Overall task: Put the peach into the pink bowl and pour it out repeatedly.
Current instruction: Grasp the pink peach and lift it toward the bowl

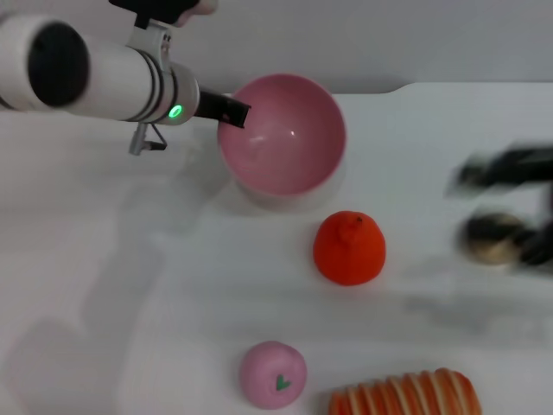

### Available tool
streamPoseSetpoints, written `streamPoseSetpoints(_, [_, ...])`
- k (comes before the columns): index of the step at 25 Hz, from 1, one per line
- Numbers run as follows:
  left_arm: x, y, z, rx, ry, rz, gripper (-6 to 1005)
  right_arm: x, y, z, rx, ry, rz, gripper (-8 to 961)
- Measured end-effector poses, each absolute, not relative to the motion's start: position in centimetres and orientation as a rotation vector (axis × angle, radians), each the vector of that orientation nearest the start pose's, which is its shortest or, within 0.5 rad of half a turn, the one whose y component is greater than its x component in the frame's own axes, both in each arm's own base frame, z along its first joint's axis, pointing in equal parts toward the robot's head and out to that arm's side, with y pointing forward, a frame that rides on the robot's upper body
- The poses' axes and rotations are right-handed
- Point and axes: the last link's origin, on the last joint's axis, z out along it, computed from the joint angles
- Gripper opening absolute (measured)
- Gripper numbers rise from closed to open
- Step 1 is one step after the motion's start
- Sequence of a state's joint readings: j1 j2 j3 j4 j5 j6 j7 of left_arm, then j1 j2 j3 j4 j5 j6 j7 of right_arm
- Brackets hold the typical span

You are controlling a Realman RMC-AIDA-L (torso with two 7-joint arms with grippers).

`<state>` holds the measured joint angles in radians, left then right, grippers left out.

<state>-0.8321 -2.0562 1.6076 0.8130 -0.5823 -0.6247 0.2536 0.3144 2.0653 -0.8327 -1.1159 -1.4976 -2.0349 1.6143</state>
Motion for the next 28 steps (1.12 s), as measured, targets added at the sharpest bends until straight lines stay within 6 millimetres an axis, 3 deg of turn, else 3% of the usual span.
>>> streamPoseSetpoints(5, [-16.3,45.1,-4.3,-2.323,-0.960,-0.021,46,16.3,28.4,3.8,-3.186,0.368,0.712,418])
streamPoseSetpoints(9, [-16.5,44.8,-3.6,-2.355,-0.992,-0.060,46,15.3,31.5,-1.6,-3.191,0.519,0.295,417])
streamPoseSetpoints(12, [-16.8,44.6,-3.6,-2.364,-1.009,-0.067,47,14.7,32.4,-5.0,-3.206,0.537,0.159,417])
streamPoseSetpoints(13, [-16.9,44.6,-3.5,-2.363,-1.011,-0.068,47,14.5,32.6,-7.1,-3.227,0.531,0.079,417])
streamPoseSetpoints(21, [-16.9,44.6,-3.5,-2.363,-1.010,-0.072,47,14.0,32.1,-11.4,-3.238,0.503,-0.069,418])
streamPoseSetpoints(28, [-16.4,44.6,-3.6,-2.374,-0.991,-0.073,46,14.9,31.4,-12.5,-3.227,0.542,-0.139,417])
